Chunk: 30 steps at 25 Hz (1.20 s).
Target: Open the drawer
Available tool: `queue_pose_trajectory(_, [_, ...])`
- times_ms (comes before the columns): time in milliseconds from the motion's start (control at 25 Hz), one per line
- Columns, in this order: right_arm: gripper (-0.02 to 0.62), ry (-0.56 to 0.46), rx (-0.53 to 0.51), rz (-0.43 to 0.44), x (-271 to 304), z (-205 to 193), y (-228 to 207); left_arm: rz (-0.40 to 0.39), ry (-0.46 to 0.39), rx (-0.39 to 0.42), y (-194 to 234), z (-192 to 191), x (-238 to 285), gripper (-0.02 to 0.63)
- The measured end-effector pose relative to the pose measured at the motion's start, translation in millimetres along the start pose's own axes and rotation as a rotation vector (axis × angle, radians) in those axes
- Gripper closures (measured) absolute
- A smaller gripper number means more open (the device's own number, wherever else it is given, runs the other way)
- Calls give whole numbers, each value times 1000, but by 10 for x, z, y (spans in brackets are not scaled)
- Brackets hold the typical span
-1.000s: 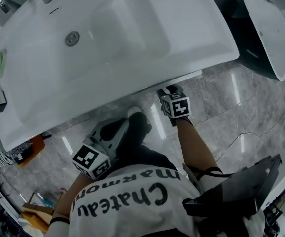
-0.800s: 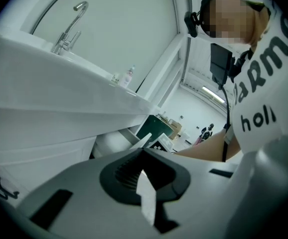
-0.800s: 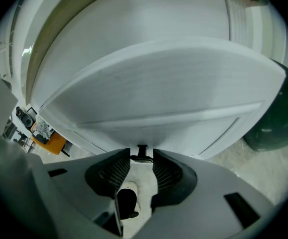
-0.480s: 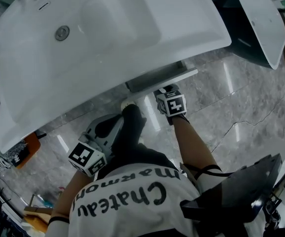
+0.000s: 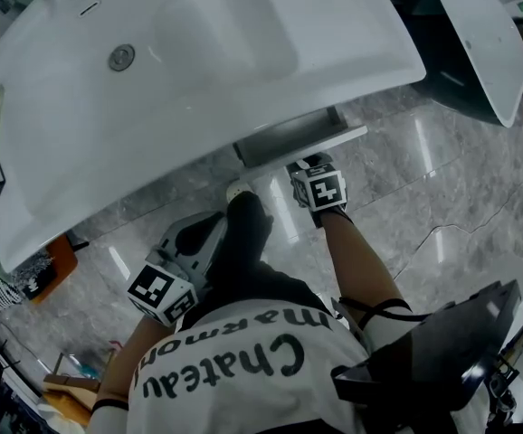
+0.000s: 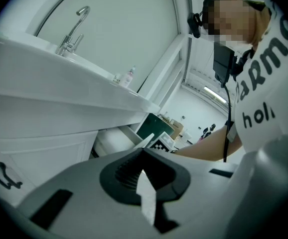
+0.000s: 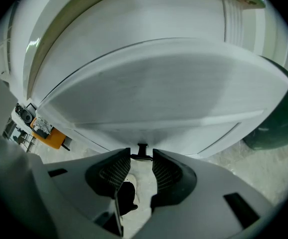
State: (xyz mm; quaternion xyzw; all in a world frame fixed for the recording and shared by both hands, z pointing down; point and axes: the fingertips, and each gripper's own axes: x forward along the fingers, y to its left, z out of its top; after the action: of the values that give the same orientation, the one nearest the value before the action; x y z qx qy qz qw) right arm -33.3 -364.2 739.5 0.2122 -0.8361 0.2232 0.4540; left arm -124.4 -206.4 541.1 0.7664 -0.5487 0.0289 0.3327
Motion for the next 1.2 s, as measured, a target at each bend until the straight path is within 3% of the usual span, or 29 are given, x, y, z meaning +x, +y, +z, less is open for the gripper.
queue_pose_trajectory(520, [451,19,-10,-8,-40,-105,16,36,-11,-19,-33,-138,-126,598])
queue_pose_trajectory(1200, [448,34,14,15,-84,-223,19,26,-18,-12,-177,-129,-134,598])
